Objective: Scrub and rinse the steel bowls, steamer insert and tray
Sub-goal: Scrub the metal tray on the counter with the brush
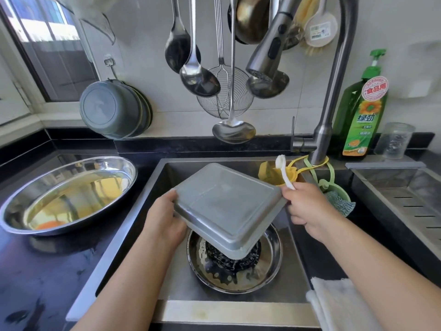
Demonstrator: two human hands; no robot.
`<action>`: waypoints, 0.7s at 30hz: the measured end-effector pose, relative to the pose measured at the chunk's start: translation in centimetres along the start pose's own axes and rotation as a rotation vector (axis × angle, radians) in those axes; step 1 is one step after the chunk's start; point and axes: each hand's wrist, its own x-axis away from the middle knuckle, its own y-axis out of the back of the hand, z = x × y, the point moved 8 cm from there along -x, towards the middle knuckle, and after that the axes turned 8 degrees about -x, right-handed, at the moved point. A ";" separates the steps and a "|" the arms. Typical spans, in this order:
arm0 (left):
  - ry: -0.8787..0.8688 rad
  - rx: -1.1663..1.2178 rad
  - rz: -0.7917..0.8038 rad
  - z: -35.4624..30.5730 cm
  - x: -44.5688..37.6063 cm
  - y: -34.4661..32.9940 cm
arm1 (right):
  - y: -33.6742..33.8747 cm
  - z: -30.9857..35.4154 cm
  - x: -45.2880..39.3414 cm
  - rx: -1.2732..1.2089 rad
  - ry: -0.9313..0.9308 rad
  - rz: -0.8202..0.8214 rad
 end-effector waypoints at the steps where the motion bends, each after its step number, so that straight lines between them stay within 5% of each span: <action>1: -0.011 0.001 0.059 -0.1 0.2 -0.7 | -0.1 -0.2 0.0 -0.034 -0.009 -0.005; 6: 0.007 -0.055 0.190 1.1 2.1 -3.4 | -2.3 -0.4 1.6 -0.045 0.000 0.033; 10: 0.010 -0.073 0.045 1.0 1.3 -1.6 | -1.5 3.1 2.8 0.640 0.274 -0.025; 12: 0.005 -0.024 -0.031 0.7 0.8 -0.6 | -1.7 4.7 3.7 0.754 0.382 0.004; 21: -0.029 0.090 -0.142 0.5 -0.4 0.6 | -8.6 2.3 10.3 0.847 0.381 0.672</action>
